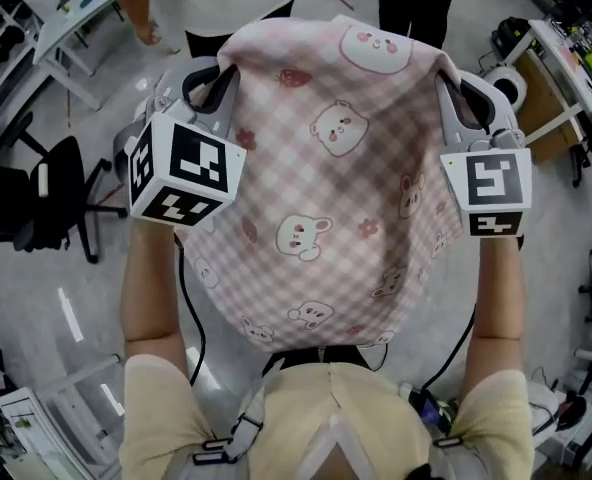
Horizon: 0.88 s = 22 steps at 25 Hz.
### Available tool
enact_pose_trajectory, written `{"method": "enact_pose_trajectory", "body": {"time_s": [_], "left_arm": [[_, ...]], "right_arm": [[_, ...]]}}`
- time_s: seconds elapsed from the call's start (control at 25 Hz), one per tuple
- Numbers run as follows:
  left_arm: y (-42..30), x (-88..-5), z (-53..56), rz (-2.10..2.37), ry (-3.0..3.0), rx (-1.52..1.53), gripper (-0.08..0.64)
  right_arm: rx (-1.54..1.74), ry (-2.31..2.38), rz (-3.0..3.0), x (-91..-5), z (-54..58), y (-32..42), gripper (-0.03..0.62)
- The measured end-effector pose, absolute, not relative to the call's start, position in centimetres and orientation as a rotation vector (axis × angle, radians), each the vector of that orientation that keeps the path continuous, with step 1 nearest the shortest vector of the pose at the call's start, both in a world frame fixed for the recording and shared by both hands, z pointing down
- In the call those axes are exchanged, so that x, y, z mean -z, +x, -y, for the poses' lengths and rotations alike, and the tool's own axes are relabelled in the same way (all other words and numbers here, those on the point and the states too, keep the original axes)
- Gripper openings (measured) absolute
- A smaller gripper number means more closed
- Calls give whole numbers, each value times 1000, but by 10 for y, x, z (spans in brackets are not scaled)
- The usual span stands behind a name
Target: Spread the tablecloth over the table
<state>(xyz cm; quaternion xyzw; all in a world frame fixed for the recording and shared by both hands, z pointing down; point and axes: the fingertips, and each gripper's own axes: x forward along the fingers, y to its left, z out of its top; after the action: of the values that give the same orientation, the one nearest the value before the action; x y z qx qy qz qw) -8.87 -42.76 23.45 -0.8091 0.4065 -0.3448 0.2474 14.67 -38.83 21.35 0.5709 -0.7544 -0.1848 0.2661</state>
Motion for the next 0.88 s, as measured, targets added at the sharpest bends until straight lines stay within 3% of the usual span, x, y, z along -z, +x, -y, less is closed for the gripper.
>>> {"method": "enact_pose_trajectory", "body": {"time_s": [0.88], "left_arm": [[-101, -410, 561, -1021, -2325, 1148, 29]], "right_arm": [[280, 1423, 1896, -366, 523, 130, 18]]}}
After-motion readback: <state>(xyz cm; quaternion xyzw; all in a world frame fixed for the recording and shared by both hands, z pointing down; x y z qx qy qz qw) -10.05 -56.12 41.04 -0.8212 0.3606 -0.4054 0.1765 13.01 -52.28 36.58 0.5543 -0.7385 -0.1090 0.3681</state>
